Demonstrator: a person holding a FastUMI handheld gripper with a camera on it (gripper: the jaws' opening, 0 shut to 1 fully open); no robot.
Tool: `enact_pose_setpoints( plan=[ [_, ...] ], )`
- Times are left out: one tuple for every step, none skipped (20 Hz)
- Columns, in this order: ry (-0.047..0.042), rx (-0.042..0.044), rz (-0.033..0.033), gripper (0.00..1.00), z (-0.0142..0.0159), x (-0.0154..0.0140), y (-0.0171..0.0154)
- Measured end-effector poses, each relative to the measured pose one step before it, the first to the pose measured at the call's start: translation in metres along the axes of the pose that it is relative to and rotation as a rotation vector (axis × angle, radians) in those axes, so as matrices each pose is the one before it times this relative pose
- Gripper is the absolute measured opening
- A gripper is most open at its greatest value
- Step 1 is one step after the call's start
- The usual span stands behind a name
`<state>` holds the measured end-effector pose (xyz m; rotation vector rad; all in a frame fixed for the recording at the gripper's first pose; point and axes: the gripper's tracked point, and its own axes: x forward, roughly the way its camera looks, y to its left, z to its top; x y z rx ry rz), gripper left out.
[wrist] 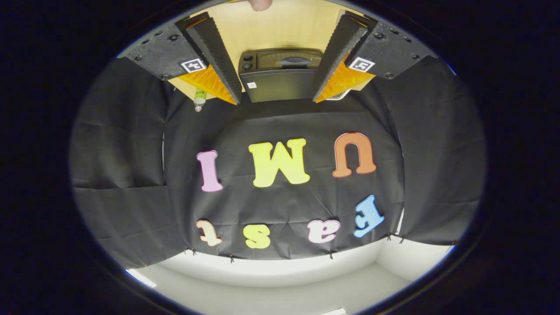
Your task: Open the toaster oven, put the food inside, and close the toaster oven door.
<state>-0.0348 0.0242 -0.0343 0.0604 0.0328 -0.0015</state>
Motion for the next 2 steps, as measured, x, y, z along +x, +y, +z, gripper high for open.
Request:
enact_pose_setpoints(
  plan=[
    [0.00291, 0.00372, 0.00208, 1.0, -0.00076, 0.00093, 0.00234],
    [0.0041, 0.00081, 0.00326, 1.0, -0.00121, -0.00024, 0.00175]
  ],
)
